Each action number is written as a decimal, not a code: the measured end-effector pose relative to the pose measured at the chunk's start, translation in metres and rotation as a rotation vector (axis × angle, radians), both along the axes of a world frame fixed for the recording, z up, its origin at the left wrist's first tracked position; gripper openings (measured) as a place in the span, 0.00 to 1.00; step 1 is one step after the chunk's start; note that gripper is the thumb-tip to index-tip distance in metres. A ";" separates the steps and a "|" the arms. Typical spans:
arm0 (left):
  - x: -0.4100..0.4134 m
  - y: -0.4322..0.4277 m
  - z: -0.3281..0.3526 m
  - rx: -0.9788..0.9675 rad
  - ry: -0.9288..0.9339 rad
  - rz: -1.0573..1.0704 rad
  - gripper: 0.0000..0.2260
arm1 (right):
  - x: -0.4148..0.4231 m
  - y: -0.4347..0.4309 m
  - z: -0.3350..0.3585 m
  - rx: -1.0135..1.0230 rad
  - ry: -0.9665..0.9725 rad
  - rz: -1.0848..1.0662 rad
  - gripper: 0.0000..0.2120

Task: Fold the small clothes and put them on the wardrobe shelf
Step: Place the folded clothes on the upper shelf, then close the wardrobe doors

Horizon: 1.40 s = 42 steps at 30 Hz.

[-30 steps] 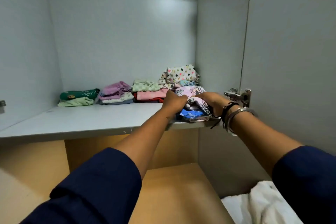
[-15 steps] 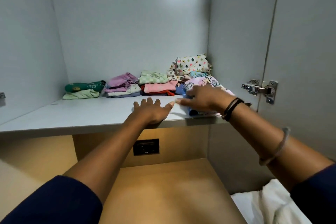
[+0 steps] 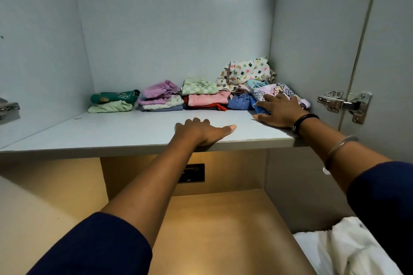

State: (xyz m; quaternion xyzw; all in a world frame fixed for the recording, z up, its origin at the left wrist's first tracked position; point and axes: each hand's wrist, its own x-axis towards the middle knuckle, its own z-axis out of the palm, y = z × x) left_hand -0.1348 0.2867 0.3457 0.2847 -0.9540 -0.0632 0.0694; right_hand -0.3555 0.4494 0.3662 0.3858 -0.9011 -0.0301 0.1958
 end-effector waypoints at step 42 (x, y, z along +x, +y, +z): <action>0.412 0.068 -0.017 -0.557 1.186 -0.011 0.37 | 0.522 -0.023 0.168 -0.380 1.037 1.084 0.34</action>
